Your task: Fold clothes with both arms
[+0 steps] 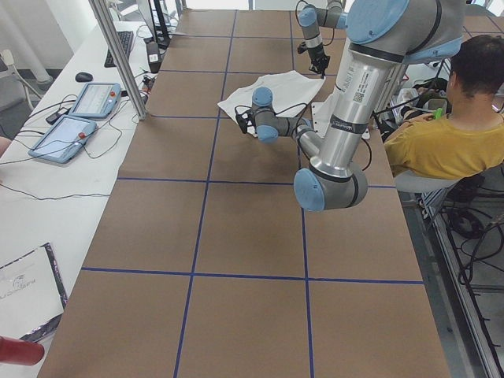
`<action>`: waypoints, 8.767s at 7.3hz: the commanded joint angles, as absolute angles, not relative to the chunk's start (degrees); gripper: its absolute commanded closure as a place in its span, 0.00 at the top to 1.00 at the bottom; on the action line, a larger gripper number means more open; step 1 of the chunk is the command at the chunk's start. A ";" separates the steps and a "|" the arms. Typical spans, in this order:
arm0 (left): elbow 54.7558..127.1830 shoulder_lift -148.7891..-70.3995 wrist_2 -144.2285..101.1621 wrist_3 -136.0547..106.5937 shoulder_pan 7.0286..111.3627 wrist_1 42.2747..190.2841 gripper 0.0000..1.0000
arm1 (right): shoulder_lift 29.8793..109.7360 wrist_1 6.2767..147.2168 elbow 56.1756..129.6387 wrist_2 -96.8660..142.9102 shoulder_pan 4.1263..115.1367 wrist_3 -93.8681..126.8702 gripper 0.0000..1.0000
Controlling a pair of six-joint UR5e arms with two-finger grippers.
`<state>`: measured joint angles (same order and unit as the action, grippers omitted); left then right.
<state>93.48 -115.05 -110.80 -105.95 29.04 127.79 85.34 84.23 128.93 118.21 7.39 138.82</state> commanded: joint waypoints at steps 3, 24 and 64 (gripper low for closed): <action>89.84 -117.58 -109.87 -102.06 32.33 127.88 0.00 | 85.25 84.20 128.94 118.04 7.56 138.95 0.20; 72.15 -128.15 -108.02 -94.22 46.93 138.18 0.32 | 67.50 88.07 111.63 85.69 11.25 152.14 1.00; 110.66 -106.96 -86.92 -124.01 8.79 115.14 0.47 | 68.03 91.58 113.90 86.48 10.81 153.63 0.00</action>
<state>110.55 -106.90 -86.89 -124.01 8.84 116.24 67.92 91.58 113.55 86.48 10.75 153.60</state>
